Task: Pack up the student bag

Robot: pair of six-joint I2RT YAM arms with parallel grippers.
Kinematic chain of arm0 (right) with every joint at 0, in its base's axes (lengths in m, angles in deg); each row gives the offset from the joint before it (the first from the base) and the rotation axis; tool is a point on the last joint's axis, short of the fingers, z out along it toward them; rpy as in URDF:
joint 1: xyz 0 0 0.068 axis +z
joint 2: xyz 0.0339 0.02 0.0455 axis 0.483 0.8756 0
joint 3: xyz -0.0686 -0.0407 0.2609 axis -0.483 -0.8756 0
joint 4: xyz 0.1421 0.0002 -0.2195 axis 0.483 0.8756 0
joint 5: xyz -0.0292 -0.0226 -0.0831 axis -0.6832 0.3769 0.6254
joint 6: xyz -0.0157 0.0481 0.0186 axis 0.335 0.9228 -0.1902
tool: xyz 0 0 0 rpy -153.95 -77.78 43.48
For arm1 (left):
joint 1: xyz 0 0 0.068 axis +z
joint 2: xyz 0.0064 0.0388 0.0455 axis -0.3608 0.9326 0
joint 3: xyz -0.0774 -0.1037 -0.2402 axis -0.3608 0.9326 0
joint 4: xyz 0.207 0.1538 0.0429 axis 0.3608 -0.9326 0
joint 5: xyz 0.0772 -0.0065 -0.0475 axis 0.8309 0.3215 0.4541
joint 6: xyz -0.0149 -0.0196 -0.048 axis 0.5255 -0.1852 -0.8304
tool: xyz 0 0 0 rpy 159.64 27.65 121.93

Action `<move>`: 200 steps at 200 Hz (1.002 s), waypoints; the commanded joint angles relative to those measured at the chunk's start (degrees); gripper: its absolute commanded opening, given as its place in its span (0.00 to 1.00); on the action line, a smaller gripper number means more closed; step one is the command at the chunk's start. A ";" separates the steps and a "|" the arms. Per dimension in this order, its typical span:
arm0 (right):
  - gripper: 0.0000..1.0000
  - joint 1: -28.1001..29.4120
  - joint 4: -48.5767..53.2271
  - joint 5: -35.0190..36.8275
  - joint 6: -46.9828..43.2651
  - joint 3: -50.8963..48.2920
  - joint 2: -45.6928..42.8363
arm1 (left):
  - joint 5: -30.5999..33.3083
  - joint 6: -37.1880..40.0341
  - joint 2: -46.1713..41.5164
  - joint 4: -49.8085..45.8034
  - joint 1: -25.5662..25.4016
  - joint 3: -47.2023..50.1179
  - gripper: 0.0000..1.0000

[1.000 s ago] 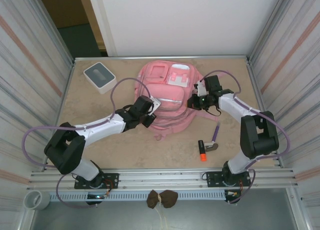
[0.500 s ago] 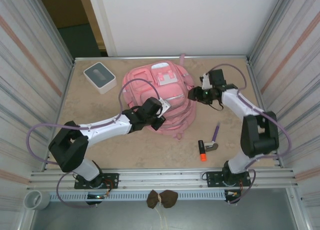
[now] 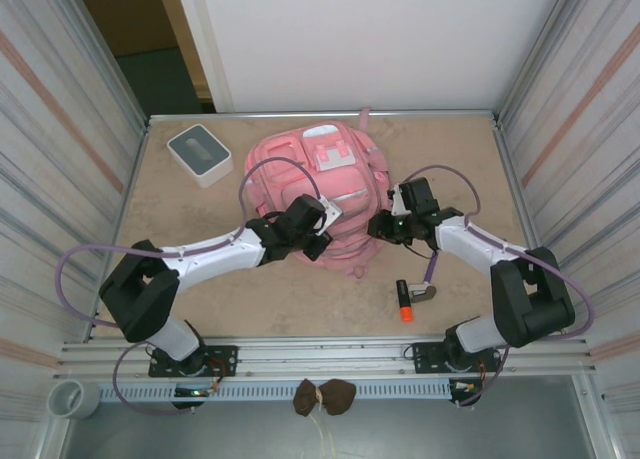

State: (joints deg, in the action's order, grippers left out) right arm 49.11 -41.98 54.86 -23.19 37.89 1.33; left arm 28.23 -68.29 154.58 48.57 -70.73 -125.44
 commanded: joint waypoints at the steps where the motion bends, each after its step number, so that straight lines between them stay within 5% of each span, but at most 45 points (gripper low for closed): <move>1: 0.06 -2.43 -1.05 3.50 -1.01 -0.26 0.48 | 4.00 1.13 -3.70 -2.55 -0.02 1.75 0.00; 87: 0.00 -7.81 6.14 4.51 -8.30 4.44 -0.32 | 7.02 1.81 -9.84 -3.98 7.71 8.50 0.00; 140: 0.00 -8.53 9.39 2.13 -11.36 12.58 6.94 | -1.43 3.16 -9.32 -0.82 6.61 6.29 0.00; 179: 0.28 -9.68 13.77 8.50 -11.47 13.54 0.50 | -5.21 2.28 -8.32 1.23 2.73 4.33 0.00; 200: 0.46 -9.43 11.54 4.05 -8.29 10.53 -4.97 | -5.64 2.01 -7.10 1.84 1.27 3.48 0.00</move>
State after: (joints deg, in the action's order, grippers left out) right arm 39.56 -30.31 59.93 -33.40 49.93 3.69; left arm 25.89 -66.23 147.08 49.03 -67.58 -119.49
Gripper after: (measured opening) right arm 0.384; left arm 0.073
